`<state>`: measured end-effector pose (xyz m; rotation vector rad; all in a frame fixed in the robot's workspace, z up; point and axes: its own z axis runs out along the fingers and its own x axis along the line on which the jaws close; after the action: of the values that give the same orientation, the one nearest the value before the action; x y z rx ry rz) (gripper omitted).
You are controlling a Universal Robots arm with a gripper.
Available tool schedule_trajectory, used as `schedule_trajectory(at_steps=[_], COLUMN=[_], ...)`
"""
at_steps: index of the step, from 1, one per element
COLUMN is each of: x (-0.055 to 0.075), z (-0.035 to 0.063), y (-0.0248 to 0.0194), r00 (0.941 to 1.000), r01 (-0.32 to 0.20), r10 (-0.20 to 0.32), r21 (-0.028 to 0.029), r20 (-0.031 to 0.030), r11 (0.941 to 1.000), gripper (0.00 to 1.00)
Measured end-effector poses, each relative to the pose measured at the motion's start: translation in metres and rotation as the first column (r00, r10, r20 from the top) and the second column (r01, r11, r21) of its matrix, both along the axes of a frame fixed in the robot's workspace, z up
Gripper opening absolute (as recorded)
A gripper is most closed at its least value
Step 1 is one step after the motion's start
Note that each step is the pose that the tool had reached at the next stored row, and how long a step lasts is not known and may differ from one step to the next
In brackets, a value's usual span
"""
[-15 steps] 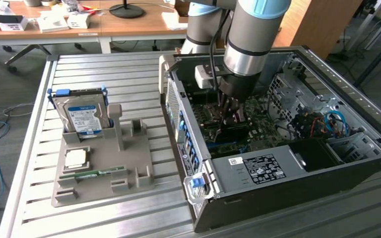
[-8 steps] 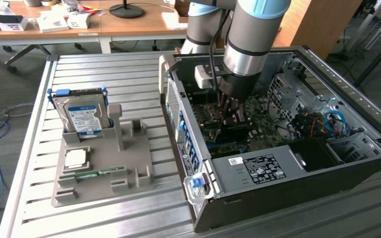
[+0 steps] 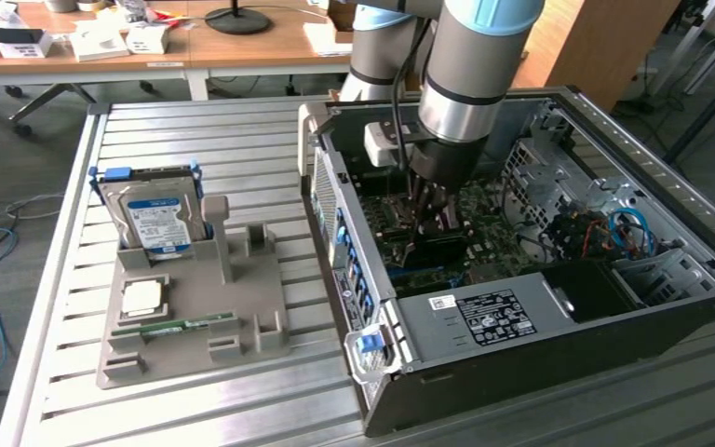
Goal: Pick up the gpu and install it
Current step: 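Press down on the gpu until it lock into place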
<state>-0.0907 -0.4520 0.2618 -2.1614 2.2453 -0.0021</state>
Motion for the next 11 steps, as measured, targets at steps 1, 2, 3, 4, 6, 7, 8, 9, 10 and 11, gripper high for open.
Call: schedule_trajectory(at_steps=[1,2,3,4,6,7,8,9,10,11], x=[0.0000,0.0000,0.0000,0.0000,0.0000,0.0000,0.0000,0.0000,0.0000,0.0000], z=[0.0000,0.0000,0.0000,0.0000,-0.0001,-0.0001,-0.0002,-0.0002,-0.0002,-0.0003], y=[0.0000,0.0000,0.0000,0.0000,0.0000,0.0000,0.0000,0.0000,0.0000,0.0000], r00=[1.0000,1.0000,1.0000,1.0000,1.0000,1.0000,1.0000,1.0000,1.0000,1.0000], r01=[0.000,0.000,0.000,0.000,0.000,0.000,0.000,0.000,0.000,0.000], r10=[0.000,0.000,0.000,0.000,0.000,0.000,0.000,0.000,0.000,0.000], r21=[0.0000,0.0000,0.0001,-0.0002,-0.0001,-0.0001,0.0000,0.0000,0.0000,0.0000], r20=[0.0000,0.0000,0.0001,0.0000,0.0000,0.0000,0.0001,0.0000,0.0000,0.0000], r11=[1.0000,1.0000,1.0000,1.0000,1.0000,1.0000,1.0000,1.0000,1.0000,1.0000], gripper=[0.11,0.11,0.11,0.11,0.11,0.11,0.11,0.11,0.11,0.11])
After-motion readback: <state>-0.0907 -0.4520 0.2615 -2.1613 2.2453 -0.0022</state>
